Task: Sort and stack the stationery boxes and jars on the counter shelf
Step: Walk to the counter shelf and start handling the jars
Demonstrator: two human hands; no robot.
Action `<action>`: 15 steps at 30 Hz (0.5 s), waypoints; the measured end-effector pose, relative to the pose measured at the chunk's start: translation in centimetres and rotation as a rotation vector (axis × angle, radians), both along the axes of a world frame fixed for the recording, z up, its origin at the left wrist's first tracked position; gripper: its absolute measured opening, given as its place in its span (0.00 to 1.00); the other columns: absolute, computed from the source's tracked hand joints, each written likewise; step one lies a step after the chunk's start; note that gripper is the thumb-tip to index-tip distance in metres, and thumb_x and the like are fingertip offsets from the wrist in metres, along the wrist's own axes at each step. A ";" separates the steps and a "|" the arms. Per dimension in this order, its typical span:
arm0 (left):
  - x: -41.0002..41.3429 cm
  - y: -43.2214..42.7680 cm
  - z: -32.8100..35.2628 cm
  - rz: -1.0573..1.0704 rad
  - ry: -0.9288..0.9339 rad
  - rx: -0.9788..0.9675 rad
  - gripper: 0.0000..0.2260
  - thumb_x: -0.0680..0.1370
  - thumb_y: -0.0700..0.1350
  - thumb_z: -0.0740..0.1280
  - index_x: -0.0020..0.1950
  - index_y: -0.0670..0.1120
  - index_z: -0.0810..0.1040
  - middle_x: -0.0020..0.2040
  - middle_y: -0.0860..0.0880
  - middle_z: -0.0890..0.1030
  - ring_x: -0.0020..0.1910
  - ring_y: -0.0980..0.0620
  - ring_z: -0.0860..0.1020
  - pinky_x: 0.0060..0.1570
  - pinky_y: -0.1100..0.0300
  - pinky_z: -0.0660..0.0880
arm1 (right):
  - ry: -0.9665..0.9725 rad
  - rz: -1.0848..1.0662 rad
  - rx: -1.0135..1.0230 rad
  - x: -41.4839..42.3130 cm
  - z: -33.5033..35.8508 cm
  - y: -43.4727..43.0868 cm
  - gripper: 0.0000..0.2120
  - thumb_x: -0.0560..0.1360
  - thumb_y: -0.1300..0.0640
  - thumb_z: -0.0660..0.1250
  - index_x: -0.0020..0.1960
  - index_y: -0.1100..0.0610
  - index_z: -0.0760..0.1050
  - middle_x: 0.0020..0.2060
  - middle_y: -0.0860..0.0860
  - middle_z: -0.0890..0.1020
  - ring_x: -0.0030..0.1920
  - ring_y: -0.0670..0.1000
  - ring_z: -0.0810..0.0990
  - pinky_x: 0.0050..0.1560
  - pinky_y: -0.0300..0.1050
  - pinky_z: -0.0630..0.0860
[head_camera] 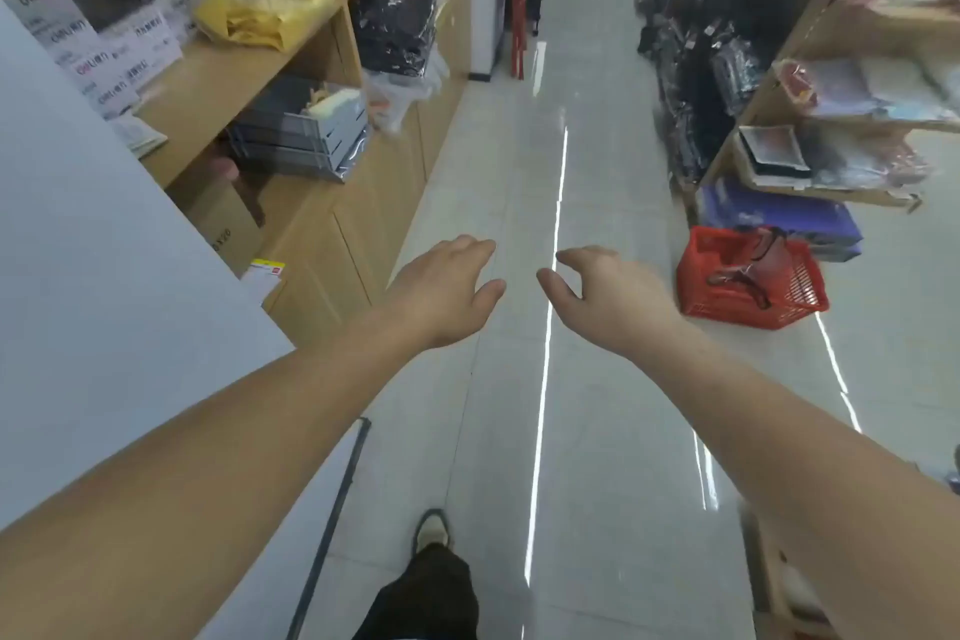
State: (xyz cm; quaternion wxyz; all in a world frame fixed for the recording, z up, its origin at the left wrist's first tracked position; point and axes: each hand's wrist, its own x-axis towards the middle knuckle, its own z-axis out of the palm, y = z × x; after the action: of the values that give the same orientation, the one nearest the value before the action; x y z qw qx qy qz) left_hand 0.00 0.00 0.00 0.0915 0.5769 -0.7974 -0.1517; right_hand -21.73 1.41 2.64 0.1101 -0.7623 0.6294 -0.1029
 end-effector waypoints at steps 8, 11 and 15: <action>1.9 -10.1 -10.0 0.111 -0.013 0.311 0.23 0.85 0.54 0.58 0.77 0.45 0.66 0.73 0.45 0.72 0.69 0.46 0.72 0.65 0.48 0.73 | -0.005 -0.158 0.287 1.1 -8.8 -12.3 0.23 0.82 0.41 0.55 0.66 0.55 0.75 0.59 0.51 0.81 0.60 0.56 0.79 0.54 0.50 0.75; 2.0 -15.0 -11.5 0.112 0.001 0.380 0.23 0.85 0.53 0.57 0.77 0.43 0.66 0.73 0.44 0.71 0.70 0.45 0.71 0.66 0.48 0.72 | -0.046 -0.205 0.357 1.1 -10.1 -16.9 0.22 0.82 0.42 0.56 0.71 0.52 0.73 0.63 0.49 0.79 0.63 0.53 0.77 0.55 0.49 0.74; 0.4 -21.3 -12.3 0.090 0.020 0.473 0.22 0.85 0.53 0.57 0.76 0.43 0.67 0.73 0.44 0.72 0.70 0.46 0.71 0.66 0.52 0.71 | -0.071 -0.257 0.394 -0.7 -10.6 -22.8 0.23 0.82 0.41 0.57 0.71 0.51 0.73 0.66 0.47 0.78 0.66 0.52 0.76 0.59 0.49 0.75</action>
State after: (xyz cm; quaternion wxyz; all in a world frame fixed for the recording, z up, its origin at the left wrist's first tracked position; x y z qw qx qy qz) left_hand 0.40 -21.28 -12.35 -0.0315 0.6156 -0.7123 -0.3358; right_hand -22.46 -21.38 -7.99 0.2647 -0.6358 0.7248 -0.0180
